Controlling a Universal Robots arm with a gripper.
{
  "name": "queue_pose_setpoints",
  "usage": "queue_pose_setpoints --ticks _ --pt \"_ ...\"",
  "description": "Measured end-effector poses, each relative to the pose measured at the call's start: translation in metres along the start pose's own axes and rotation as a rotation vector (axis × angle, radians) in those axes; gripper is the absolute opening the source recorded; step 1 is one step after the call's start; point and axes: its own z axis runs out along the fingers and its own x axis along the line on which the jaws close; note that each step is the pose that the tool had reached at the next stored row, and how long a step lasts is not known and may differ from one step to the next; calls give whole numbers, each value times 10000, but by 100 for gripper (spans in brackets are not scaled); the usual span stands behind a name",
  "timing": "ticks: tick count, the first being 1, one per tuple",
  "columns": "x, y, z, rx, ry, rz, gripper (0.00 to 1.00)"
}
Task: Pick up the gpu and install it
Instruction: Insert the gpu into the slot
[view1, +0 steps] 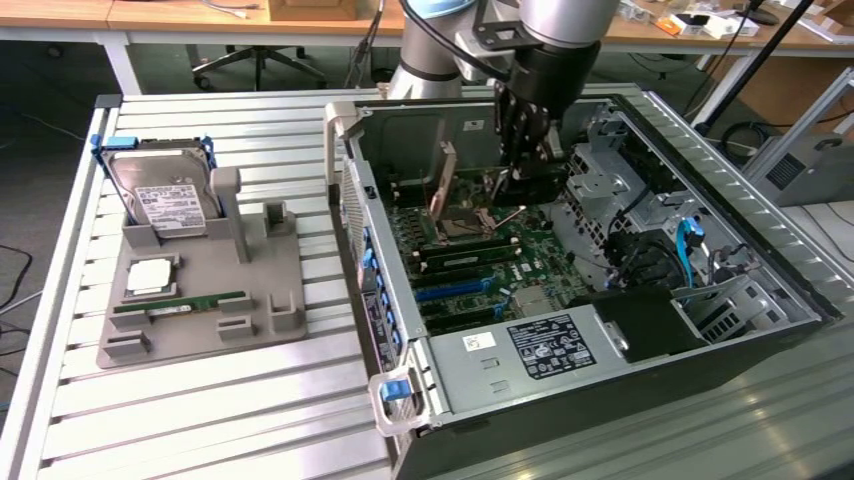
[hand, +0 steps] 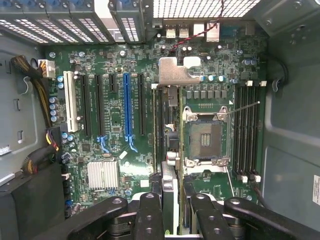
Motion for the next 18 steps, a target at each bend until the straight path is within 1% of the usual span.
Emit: queue_pose_setpoints --ticks 18 --pt "75 -1 1 0 20 -1 27"
